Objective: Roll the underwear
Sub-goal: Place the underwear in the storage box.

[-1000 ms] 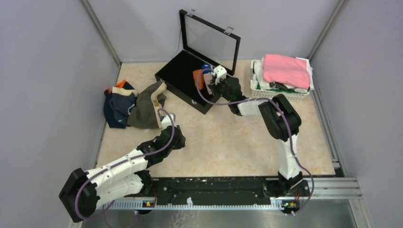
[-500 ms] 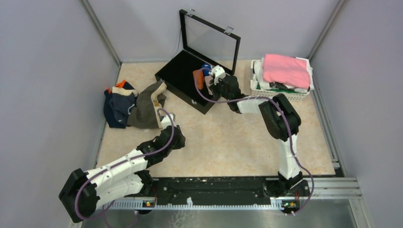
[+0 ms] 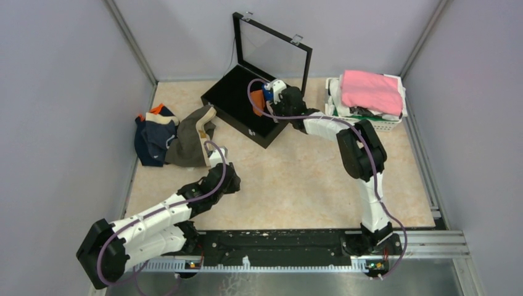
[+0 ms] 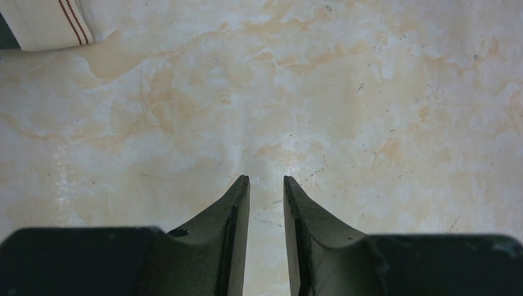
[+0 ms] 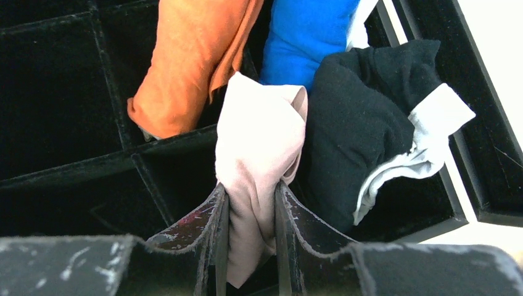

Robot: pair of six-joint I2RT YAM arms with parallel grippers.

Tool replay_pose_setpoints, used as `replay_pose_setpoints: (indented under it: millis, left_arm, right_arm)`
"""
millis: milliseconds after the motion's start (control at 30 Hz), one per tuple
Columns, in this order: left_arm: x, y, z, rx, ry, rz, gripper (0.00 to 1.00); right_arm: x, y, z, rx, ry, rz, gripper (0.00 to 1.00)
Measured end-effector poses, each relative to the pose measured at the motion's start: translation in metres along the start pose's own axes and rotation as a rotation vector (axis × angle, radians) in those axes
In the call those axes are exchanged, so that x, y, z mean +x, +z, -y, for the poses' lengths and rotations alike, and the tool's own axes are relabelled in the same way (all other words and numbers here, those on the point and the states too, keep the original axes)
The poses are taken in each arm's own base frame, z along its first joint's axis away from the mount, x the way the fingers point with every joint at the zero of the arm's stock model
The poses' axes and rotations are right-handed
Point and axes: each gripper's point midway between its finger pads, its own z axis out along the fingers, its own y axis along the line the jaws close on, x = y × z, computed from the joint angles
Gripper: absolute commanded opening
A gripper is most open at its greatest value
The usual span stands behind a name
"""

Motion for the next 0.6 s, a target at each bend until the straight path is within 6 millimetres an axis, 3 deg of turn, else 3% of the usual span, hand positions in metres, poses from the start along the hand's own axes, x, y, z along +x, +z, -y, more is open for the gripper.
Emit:
replay_pose_setpoints:
  millis: [167, 600]
  left_arm:
    - [0.0, 0.0, 0.0, 0.001, -0.001, 0.002, 0.33]
    - [-0.002, 0.0, 0.0, 0.002, -0.002, 0.006, 0.33]
  right_arm:
    - [0.003, 0.002, 0.001, -0.001, -0.019, -0.056, 0.39]
    - [0.0, -0.01, -0.01, -0.074, -0.02, -0.084, 0.61]
